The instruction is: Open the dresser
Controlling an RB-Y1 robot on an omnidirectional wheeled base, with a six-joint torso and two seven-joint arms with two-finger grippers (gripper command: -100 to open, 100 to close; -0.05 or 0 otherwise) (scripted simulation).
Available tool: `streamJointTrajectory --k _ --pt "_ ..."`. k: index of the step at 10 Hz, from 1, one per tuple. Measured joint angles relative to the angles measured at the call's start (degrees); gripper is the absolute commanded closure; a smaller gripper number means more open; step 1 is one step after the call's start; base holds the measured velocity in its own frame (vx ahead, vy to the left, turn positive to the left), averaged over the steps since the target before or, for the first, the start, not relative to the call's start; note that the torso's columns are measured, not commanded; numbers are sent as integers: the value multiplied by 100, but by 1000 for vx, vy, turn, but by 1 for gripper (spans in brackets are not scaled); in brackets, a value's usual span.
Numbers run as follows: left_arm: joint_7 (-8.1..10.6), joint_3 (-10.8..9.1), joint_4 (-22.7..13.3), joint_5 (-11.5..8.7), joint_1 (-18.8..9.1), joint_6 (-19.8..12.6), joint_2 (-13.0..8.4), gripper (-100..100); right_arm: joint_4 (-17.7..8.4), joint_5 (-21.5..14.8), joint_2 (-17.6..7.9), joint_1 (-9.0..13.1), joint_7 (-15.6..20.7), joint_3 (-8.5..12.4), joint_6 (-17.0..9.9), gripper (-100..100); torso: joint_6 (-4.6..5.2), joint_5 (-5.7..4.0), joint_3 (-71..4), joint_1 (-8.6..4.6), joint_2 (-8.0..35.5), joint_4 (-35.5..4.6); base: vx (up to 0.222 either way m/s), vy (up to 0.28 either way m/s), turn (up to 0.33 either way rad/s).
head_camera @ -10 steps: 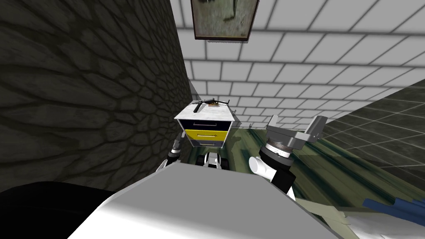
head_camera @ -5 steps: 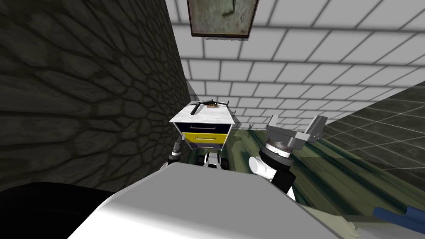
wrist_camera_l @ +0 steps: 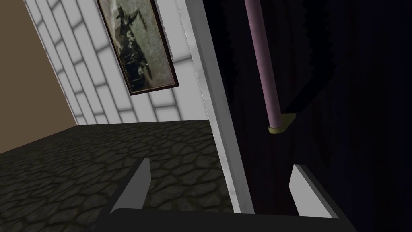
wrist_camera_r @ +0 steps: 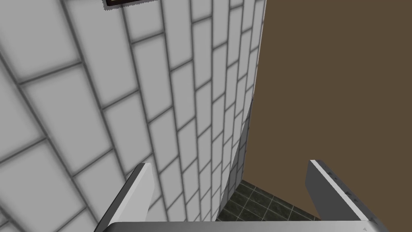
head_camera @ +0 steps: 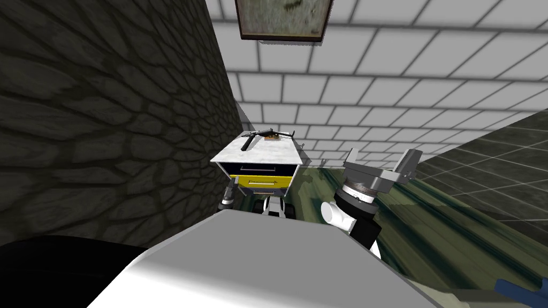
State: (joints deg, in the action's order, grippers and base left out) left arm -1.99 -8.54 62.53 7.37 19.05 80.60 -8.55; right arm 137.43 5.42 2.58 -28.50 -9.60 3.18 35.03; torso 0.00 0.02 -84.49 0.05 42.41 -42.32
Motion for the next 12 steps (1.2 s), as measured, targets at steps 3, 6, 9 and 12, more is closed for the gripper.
streamJointTrajectory --k 3,6,9,12 --pt "-36 -68 -494 -10 -50 340 186 -100 0 0 0 -1 0 0 0 0 0 -3 -16 -9 -25 7 138 -24 -15" --pt "-97 -109 -942 -4 -140 613 530 -100 0 0 0 0 0 0 0 0 0 -1 0 -3 0 0 87 -16 -9" --pt "-111 -133 -1112 -6 -153 745 898 -100 0 0 0 1 0 0 0 0 0 -1 2 -2 3 -1 4 -5 12" --pt "-86 -133 -963 -29 -241 526 867 -100 0 0 0 1 0 0 0 0 0 -3 -5 -10 -7 2 -32 -19 14"
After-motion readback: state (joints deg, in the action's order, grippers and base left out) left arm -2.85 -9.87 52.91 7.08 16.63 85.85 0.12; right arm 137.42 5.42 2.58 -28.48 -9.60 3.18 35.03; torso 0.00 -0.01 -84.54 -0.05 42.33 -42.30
